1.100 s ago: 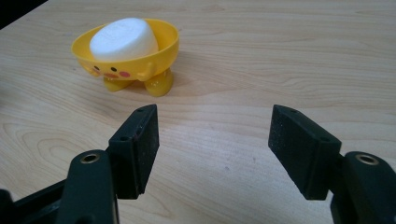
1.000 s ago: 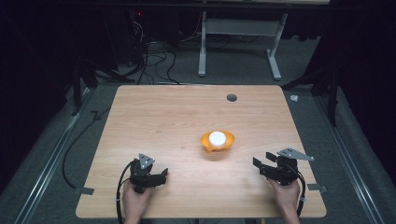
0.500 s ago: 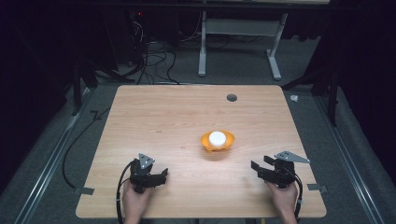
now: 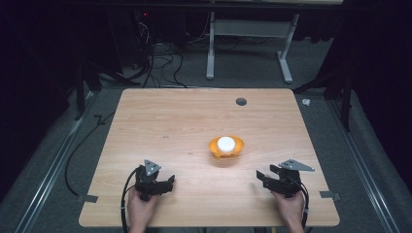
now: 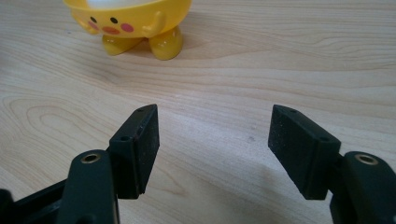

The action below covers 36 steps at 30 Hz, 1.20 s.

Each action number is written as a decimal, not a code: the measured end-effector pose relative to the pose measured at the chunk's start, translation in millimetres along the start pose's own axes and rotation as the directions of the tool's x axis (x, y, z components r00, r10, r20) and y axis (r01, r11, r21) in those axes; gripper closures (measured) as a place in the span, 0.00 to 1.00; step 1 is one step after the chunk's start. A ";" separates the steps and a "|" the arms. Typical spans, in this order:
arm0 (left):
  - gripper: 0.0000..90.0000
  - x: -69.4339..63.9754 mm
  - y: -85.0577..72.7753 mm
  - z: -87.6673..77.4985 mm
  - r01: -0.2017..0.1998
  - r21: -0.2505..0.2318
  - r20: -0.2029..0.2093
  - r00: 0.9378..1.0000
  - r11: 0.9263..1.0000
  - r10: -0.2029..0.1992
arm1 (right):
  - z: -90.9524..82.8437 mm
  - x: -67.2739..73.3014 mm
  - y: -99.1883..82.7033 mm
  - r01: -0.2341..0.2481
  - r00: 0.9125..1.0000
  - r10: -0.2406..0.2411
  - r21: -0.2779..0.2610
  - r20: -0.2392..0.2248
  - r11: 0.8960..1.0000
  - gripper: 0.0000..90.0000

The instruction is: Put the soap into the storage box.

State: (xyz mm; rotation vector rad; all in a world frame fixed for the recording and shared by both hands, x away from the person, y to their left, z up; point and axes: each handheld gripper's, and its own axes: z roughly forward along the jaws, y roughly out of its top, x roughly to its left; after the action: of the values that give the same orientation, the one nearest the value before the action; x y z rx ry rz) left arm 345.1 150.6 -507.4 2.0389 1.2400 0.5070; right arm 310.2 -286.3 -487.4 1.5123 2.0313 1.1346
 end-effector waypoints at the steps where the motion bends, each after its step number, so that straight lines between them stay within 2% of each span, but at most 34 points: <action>1: 0.17 0.0 0.0 0.0 0.000 0.000 0.000 1.000 1.000 0.000 | 0.5 0.9 -0.4 0.000 1.000 0.000 0.003 0.001 1.000 0.39; 24: 0.17 0.0 0.0 0.0 0.000 0.000 0.000 1.000 1.000 0.000 | 13.2 11.3 -8.2 0.060 0.998 -0.062 0.059 0.032 0.996 0.38; 34: 0.17 -0.1 -0.1 -0.1 0.000 0.000 0.000 1.000 1.000 0.000 | 17.3 18.8 -8.7 0.110 0.990 -0.117 0.088 0.073 0.990 0.37; 36: 0.17 -0.1 -0.1 -0.1 0.000 0.000 0.000 1.000 1.000 0.000 | 18.3 21.0 -8.8 0.131 0.986 -0.139 0.095 0.087 0.987 0.36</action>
State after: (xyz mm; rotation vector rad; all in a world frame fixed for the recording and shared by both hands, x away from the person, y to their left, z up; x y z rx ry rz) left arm 345.0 150.6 -507.4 2.0385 1.2399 0.5070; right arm 309.8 -261.0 -501.9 1.4160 2.1104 0.9152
